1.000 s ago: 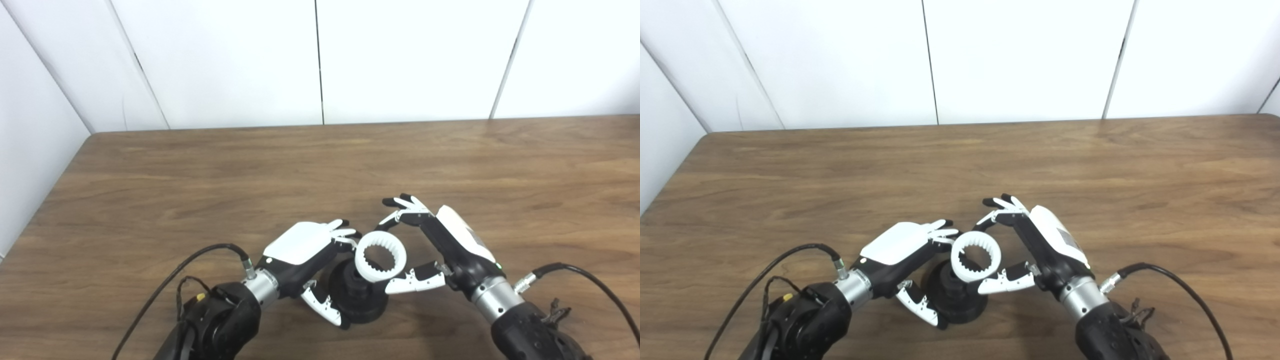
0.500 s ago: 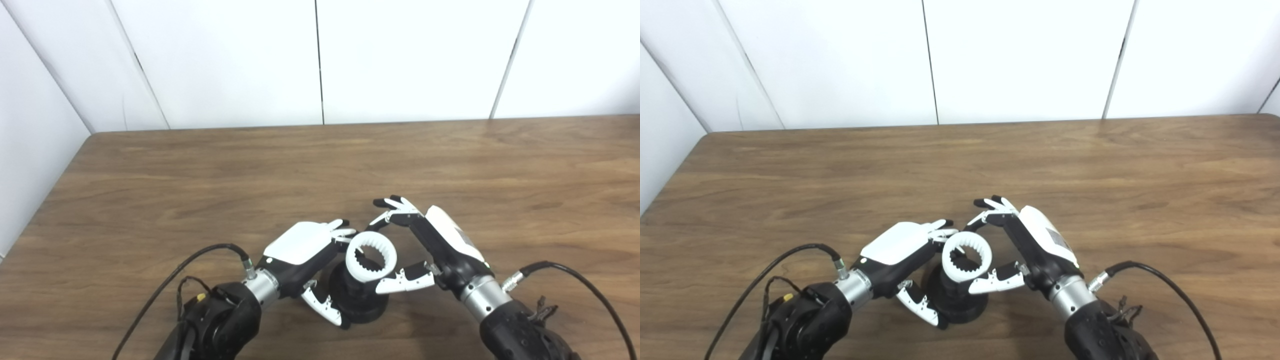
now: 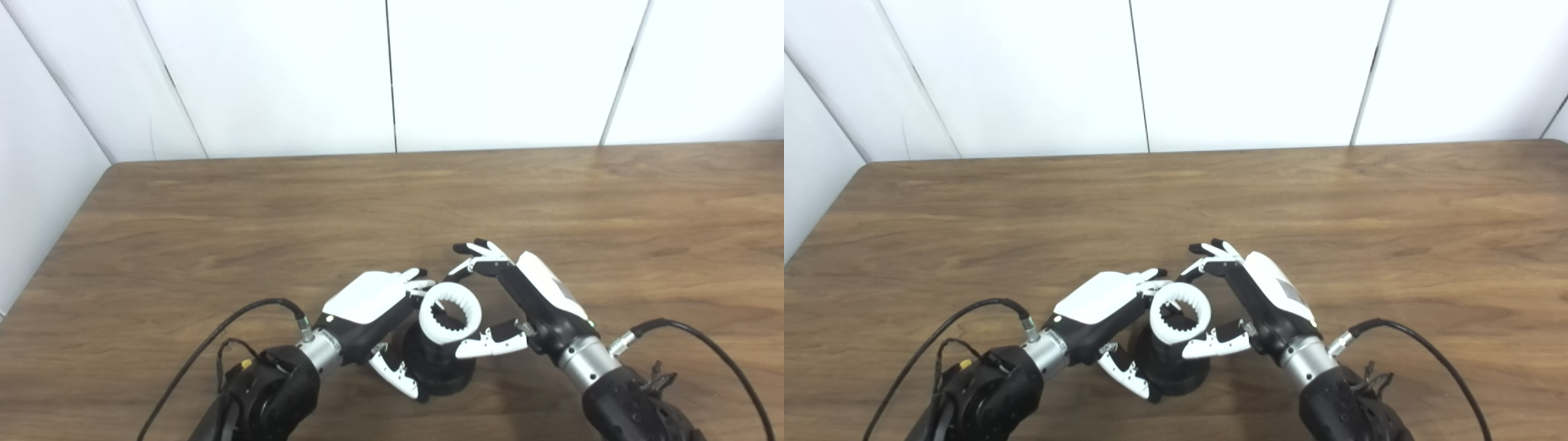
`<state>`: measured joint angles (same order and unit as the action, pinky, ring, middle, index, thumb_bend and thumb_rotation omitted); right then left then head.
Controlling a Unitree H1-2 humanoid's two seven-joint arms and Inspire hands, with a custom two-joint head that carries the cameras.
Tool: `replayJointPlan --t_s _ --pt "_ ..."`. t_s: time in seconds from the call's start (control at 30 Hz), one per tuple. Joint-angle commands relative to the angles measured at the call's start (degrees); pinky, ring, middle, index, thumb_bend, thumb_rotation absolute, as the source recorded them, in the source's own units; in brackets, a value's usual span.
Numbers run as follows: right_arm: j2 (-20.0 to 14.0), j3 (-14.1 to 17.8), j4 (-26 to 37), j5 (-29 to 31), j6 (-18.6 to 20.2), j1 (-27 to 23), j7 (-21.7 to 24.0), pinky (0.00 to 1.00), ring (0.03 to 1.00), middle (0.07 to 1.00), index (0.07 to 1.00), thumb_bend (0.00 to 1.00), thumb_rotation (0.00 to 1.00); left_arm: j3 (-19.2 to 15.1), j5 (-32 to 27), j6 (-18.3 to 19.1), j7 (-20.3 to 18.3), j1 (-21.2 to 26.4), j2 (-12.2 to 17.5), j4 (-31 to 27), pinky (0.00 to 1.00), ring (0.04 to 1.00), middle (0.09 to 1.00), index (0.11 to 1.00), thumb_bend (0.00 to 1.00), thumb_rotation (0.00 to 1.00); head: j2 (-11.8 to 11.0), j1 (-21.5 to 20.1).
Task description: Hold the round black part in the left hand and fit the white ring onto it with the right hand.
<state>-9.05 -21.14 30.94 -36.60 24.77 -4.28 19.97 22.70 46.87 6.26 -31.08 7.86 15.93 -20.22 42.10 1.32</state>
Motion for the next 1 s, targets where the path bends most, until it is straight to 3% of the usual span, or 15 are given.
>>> replayJointPlan --t_s 0.0,0.97 --pt "0.5 -0.3 0.0 -0.7 -0.9 -1.2 -0.1 0.86 0.982 0.899 0.494 0.52 0.16 -0.6 0.0 -0.3 1.2 1.4 0.0 -0.6 0.95 0.987 0.919 0.613 0.83 0.25 0.1 0.0" --pt "-1.0 0.5 3.3 -0.8 0.4 -0.6 2.8 0.87 0.990 0.905 0.494 0.52 0.16 -1.2 0.0 -0.2 0.9 2.5 0.2 -0.1 0.95 0.994 0.921 0.610 0.83 0.25 1.1 -0.3"
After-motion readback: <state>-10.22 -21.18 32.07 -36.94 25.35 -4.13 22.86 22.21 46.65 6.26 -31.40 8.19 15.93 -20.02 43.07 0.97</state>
